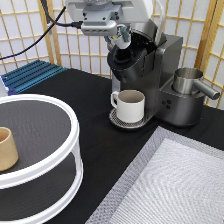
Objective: Make coffee
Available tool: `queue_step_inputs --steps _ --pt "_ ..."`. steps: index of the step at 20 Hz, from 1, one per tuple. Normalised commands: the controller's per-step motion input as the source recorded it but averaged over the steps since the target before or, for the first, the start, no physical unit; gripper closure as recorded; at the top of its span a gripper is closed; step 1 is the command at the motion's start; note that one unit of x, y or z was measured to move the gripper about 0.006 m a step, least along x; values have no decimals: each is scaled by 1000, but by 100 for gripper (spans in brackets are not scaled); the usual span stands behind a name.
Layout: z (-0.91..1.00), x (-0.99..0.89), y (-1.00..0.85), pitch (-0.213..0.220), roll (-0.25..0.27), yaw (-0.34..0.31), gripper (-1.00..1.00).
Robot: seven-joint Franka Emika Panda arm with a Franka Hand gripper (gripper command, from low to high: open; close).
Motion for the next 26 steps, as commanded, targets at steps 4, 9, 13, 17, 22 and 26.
queue_step_inputs --steps 4,9,13,17,22,26 --pt "-246 -88 54 6 0 -40 100" --pt "-104 -12 160 14 0 -34 100" --pt "0 0 267 16 -8 -27 100" --pt "1 64 374 22 -35 -26 100" --pt "66 0 234 12 -23 -23 100" --pt "399 -48 75 0 -8 -34 100"
